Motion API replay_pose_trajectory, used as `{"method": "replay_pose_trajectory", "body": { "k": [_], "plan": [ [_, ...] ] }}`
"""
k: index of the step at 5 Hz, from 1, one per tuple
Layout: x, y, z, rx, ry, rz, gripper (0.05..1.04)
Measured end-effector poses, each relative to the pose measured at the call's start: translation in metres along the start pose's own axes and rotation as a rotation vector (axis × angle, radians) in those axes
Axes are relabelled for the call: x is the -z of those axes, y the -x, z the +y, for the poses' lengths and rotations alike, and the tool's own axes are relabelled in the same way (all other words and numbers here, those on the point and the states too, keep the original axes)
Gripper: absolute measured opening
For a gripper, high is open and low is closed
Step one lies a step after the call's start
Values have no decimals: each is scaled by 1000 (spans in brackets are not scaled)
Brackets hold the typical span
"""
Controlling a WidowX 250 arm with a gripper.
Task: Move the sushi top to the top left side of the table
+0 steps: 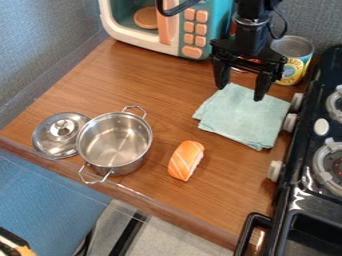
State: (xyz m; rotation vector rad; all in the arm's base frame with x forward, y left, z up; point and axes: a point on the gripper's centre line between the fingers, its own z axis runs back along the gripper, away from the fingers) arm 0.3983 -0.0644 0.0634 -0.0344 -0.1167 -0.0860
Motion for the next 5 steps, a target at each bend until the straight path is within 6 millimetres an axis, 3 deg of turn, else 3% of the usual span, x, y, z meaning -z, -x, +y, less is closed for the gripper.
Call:
{"method": "replay_pose_trajectory", "body": {
  "k": [1,2,4,5],
  "plan": [
    [14,7,0,-2,0,40,999],
    [20,27,0,-2,15,45,999],
    [-13,70,16,-7,14,-64,999],
    [-7,96,21,12,11,-53,999]
  ]
}}
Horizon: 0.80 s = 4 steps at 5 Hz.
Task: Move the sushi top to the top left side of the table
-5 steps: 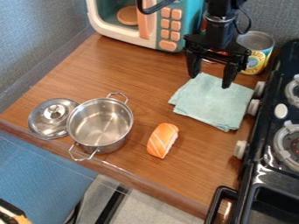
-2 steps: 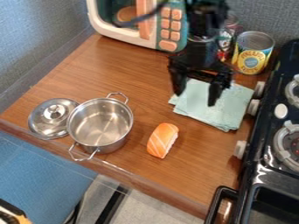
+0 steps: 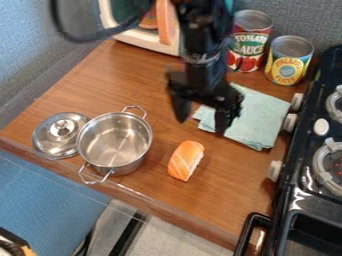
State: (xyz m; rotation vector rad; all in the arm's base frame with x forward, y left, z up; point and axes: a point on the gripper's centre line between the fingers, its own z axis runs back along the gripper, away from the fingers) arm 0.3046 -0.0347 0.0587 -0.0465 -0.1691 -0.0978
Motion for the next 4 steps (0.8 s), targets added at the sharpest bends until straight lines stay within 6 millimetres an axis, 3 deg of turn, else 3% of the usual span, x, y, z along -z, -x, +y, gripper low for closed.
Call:
{"method": "replay_pose_trajectory", "body": {
  "k": [2,4],
  "plan": [
    [17,30,4,-12,-19,65,999],
    [38,34,0,-28,-29,91,999]
  ]
}}
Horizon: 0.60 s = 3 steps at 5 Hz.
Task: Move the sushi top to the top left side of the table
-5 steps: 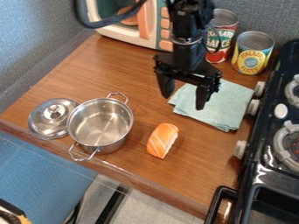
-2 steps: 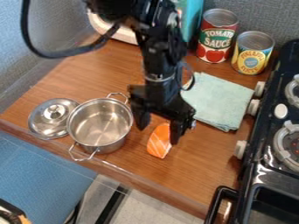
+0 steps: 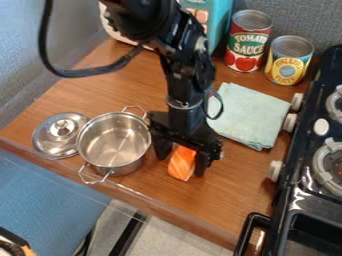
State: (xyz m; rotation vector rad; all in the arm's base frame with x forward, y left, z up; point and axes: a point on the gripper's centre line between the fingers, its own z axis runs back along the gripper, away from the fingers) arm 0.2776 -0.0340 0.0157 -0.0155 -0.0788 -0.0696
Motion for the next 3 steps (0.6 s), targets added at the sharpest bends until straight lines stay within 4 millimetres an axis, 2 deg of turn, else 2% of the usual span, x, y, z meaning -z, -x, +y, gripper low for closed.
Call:
{"method": "replay_pose_trajectory", "body": {
  "k": [1,2,3],
  "plan": [
    [8,-4,-2,3,1,9,955],
    [8,-7,-3,-3,-3,8,668],
    [2,-7,-4,6,4,5,585]
  ]
}}
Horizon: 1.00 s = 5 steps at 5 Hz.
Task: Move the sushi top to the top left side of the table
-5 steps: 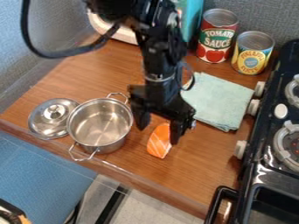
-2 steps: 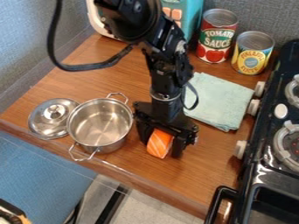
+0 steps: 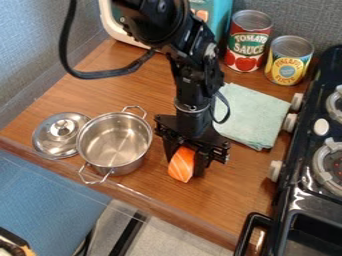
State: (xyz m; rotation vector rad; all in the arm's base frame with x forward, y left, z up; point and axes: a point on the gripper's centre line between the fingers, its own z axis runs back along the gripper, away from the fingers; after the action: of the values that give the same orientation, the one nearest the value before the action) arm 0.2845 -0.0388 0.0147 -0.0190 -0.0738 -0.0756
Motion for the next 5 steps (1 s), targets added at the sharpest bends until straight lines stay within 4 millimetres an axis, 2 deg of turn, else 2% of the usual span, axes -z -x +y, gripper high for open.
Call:
{"method": "replay_pose_trajectory", "body": {
  "k": [1,2,3,4,5],
  "plan": [
    [-24,-20,4,-24,39,-59,585],
    [-48,-51,23,-85,87,-137,585],
    [-53,-77,57,-138,91,-153,585],
    [-49,-100,108,-216,79,-148,585],
    [-46,-116,140,-215,37,-141,585]
  ]
}}
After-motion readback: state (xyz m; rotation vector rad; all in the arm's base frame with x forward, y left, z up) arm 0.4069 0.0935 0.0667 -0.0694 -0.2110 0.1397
